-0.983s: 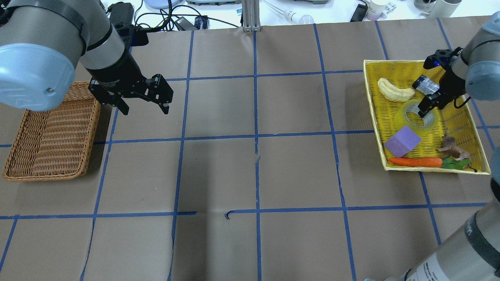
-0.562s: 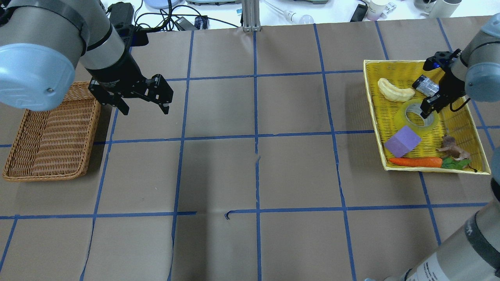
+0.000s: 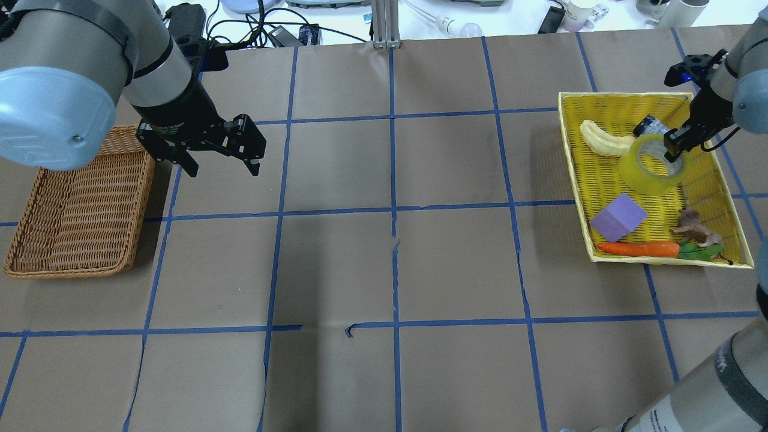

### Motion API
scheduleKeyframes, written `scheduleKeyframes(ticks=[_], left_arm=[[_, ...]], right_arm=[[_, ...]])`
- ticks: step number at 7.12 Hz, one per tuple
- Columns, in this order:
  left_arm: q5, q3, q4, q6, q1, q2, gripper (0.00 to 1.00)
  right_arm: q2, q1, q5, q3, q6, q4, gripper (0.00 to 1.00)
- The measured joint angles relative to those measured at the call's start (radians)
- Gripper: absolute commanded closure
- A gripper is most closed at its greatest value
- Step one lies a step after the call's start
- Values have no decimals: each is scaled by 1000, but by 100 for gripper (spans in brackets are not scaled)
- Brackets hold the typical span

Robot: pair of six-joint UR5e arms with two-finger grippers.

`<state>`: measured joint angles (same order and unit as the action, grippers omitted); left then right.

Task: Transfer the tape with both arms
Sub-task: 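Grasp the tape roll with the right gripper and lift it out, then carry the tape roll toward the table center and lower it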

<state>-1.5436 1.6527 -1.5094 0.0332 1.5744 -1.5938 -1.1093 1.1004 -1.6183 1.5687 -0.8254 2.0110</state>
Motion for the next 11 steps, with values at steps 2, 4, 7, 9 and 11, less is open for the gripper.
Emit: scheduleKeyframes(ticks=[2, 4, 7, 9, 11], left_arm=[[-1, 0, 0, 1, 0, 0, 0], [-1, -1, 0, 1, 0, 0, 0], [-1, 0, 0, 5, -1, -1, 0], [0, 1, 0, 10, -1, -4, 0], [0, 1, 1, 12, -3, -9, 0]], right_arm=[[-10, 77, 3, -121, 114, -136, 100], [-21, 230, 2, -182, 342, -212, 100], [-4, 499, 36, -196, 750, -206, 100], [35, 645, 80, -191, 954, -168, 100], [82, 724, 112, -177, 1045, -115, 100]])
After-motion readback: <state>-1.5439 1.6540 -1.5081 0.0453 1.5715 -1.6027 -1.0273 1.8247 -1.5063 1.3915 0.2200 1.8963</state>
